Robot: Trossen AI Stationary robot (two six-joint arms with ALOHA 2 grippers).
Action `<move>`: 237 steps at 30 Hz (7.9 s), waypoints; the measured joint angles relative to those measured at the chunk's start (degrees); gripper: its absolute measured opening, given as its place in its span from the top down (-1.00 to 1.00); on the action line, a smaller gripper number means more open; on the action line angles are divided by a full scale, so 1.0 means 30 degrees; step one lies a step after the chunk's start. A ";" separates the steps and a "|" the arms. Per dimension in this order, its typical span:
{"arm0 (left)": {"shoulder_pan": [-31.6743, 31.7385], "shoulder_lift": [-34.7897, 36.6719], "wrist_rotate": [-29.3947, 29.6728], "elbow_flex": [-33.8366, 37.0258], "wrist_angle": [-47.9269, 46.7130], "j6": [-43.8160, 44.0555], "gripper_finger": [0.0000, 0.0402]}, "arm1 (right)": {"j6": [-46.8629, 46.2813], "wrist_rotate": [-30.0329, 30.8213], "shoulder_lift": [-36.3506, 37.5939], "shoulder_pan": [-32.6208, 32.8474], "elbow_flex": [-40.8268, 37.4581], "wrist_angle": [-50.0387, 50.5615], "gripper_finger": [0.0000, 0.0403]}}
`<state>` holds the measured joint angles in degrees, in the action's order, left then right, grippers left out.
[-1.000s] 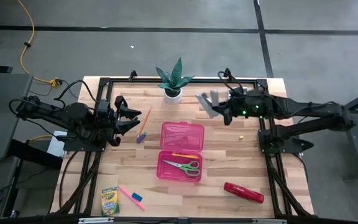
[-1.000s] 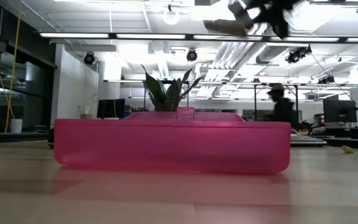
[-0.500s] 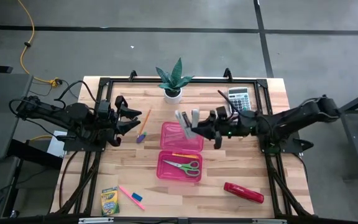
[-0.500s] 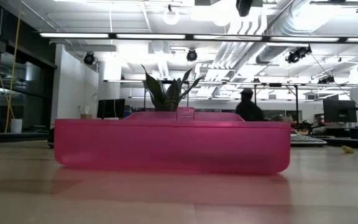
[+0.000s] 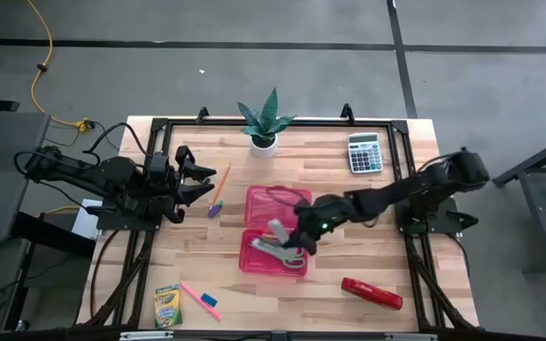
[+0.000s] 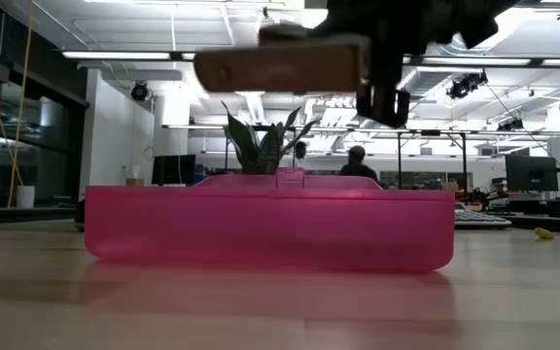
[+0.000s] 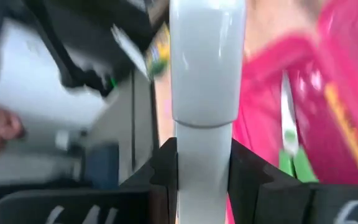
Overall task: Pack school essentials
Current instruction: Put the gray stapler into the red supply box, then put the yellow crayon box into the red supply box
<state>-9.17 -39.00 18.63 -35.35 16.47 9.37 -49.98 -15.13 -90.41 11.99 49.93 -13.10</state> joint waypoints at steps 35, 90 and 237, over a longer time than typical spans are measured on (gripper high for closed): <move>0.0001 0.0000 0.0000 0.0000 -0.0043 -0.0010 0.14 | 0.7179 -0.5193 -0.5130 -0.0490 0.4963 1.0889 0.23; 0.0007 0.0007 0.0714 0.0000 -0.0553 0.0205 0.14 | 0.8265 -0.1151 -0.5364 0.0469 0.4956 0.8552 1.00; -0.9534 -1.1035 -0.6974 -0.4248 -1.7328 1.2460 0.02 | 0.9837 0.6559 0.9659 -0.3382 -0.5194 -0.4355 1.00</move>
<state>-37.77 -72.11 -2.29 -48.10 -35.52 46.75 -20.47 4.54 -61.43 1.85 34.35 -26.17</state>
